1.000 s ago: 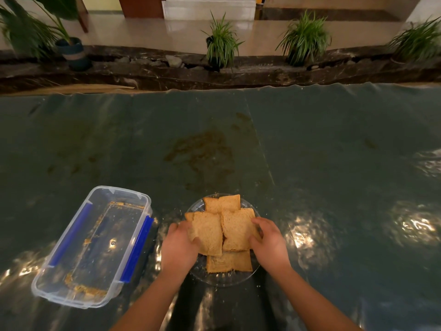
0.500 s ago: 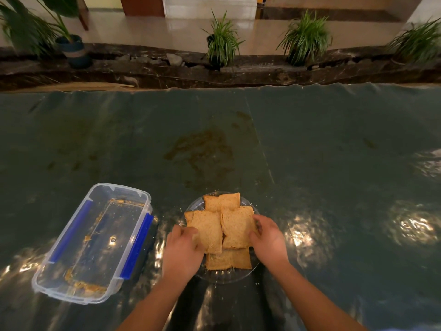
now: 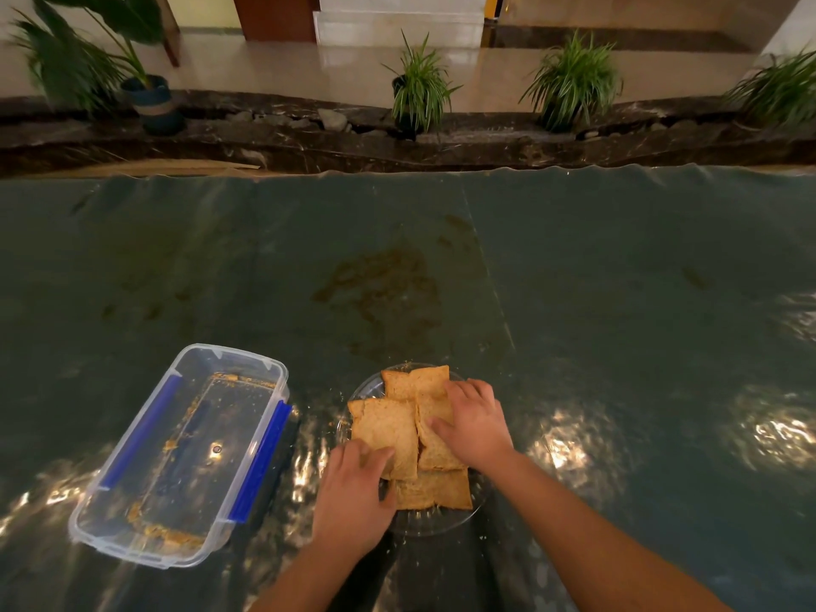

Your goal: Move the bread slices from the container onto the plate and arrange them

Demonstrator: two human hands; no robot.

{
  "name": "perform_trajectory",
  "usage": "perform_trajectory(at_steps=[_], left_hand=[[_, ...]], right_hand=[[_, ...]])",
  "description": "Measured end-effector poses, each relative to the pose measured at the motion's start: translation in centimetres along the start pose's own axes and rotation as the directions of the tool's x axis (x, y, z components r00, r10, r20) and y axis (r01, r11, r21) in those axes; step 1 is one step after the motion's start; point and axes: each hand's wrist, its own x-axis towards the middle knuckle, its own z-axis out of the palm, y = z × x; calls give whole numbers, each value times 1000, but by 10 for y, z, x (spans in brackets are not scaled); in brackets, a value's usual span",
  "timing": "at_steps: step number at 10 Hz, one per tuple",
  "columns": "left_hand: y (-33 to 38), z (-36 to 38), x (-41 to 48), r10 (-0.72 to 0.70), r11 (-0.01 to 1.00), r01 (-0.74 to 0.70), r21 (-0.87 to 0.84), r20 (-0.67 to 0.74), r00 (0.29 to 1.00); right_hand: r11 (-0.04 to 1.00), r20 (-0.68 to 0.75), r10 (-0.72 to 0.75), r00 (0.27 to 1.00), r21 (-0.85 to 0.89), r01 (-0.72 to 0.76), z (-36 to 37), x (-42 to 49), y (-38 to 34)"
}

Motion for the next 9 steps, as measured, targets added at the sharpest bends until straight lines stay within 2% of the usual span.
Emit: perform_trajectory(at_steps=[3, 7, 8, 9], left_hand=[[-3, 5, -2, 20, 999, -20, 47, 7, 1000], [-5, 4, -1, 20, 1000, -20, -8, 7, 1000], [-5, -1, -1, -11, 993, 7, -115, -37, 999], [-9, -4, 2, -95, 972, 65, -225, -125, 988]], right_hand=[[1000, -35, 0, 999, -13, -1, 8, -2, 0], [1000, -11, -8, 1000, -8, 8, 8, -3, 0], [998, -34, -1, 999, 57, 3, -2, -3, -3], [990, -116, 35, 993, 139, -19, -5, -5, 0]])
